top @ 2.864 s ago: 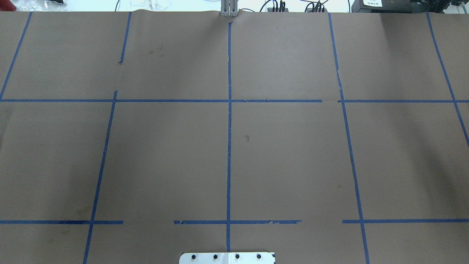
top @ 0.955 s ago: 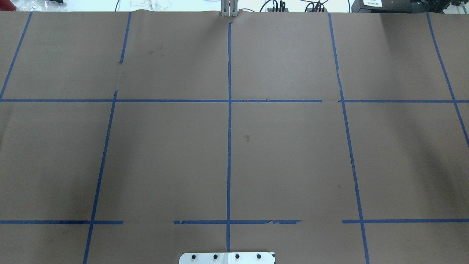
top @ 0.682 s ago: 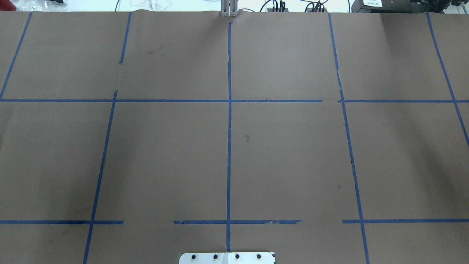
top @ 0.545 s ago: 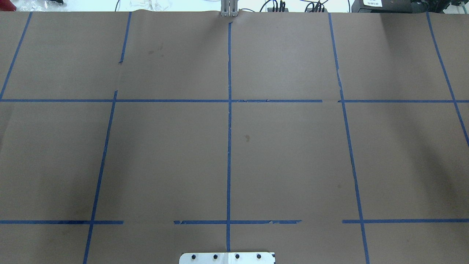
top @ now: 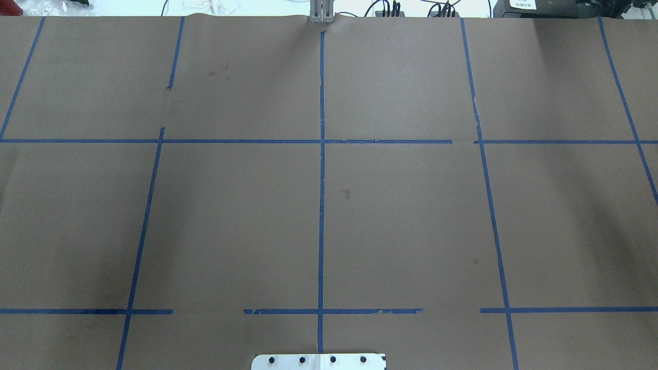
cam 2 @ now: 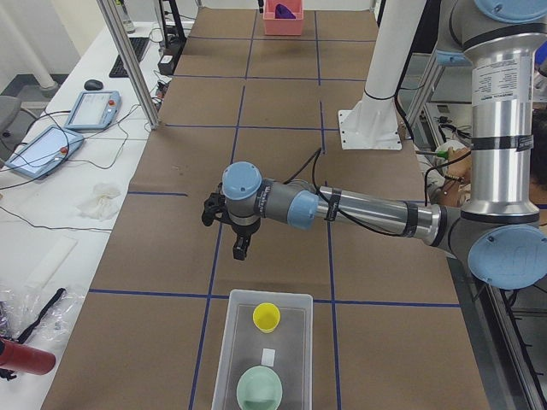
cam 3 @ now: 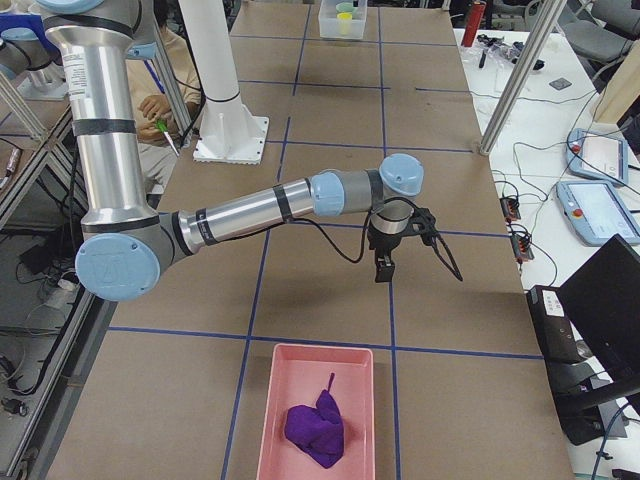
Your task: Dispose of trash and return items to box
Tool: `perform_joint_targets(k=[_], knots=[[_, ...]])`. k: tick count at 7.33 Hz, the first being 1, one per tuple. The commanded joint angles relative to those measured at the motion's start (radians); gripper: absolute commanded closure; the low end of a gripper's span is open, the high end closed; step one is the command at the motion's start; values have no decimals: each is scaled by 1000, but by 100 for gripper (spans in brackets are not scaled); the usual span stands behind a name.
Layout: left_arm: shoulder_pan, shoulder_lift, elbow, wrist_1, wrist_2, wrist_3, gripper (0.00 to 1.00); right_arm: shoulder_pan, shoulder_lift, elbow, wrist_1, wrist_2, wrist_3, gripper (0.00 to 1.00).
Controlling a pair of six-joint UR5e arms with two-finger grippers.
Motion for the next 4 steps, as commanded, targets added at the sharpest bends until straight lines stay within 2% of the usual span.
perform_joint_targets(k=[1,4], knots=[[-2,-10,1,2,0,-2,0,3,18,-27,1,0,-5,0],[-2,-40,17,5,0,-2,0,14,23,-30,1,6,-8,0]])
